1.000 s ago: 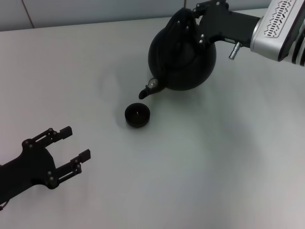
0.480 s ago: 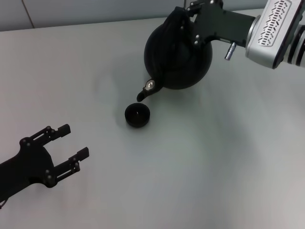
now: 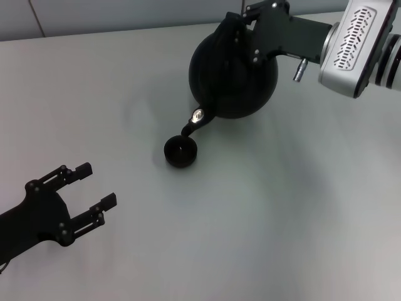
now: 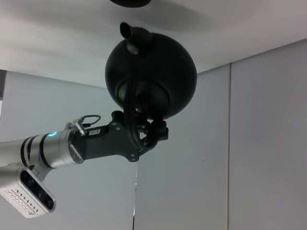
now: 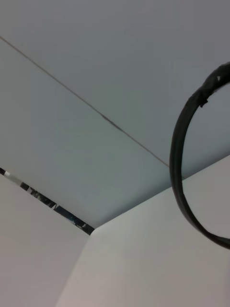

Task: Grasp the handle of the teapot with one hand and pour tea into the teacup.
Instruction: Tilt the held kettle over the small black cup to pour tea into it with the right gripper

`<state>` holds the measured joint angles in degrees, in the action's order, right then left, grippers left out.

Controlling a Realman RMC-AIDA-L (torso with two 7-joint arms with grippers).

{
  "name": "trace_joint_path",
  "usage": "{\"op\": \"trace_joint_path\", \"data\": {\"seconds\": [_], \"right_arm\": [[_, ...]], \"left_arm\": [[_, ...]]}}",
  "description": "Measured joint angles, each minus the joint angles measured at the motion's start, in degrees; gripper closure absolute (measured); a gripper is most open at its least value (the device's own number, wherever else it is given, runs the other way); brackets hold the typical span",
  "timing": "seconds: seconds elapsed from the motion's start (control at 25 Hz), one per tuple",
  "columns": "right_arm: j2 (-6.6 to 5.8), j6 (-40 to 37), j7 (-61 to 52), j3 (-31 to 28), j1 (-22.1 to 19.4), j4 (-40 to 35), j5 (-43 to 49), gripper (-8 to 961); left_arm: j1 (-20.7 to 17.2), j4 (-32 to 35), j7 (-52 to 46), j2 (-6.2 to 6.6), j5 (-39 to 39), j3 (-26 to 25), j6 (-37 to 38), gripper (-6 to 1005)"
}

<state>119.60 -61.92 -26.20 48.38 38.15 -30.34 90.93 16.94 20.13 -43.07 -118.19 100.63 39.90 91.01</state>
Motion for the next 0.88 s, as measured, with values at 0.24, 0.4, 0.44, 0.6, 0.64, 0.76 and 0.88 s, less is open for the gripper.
{"op": "trace_joint_path", "data": {"seconds": [0.24, 0.4, 0.44, 0.6, 0.64, 0.76, 0.88], "right_arm": [[0.08, 1.05, 1.02, 2.05, -0.09, -0.05, -0.61, 823], [0.09, 1.37, 1.16, 2.98, -0.1, -0.27, -1.08, 821], [0.09, 1.4, 1.35, 3.12, -0.1, -0.4, -1.13, 820], [0.15, 1.49, 3.31, 3.3, -0.16, -0.58, -1.17, 818], [0.18, 1.5, 3.52, 3.52, -0.2, -0.58, -1.21, 817], [0.19, 1.55, 4.51, 4.61, -0.41, -0.69, -1.87, 815], [0.19, 1.55, 4.82, 4.68, -0.47, -0.7, -2.03, 813]], "left_arm": [[-0.13, 0.0, 0.0, 0.0, 0.0, -0.08, 0.26, 281], [-0.21, 0.0, 0.0, 0.0, 0.0, -0.09, 0.37, 281], [-0.22, 0.0, 0.0, 0.0, 0.0, -0.09, 0.39, 281], [-0.24, 0.0, 0.0, 0.0, 0.0, -0.09, 0.46, 281], [-0.25, 0.0, 0.0, 0.0, 0.0, -0.09, 0.48, 281], [-0.31, 0.0, 0.0, -0.03, 0.0, -0.09, 0.57, 281], [-0.35, 0.0, 0.0, -0.07, 0.0, -0.12, 0.62, 282]]}}
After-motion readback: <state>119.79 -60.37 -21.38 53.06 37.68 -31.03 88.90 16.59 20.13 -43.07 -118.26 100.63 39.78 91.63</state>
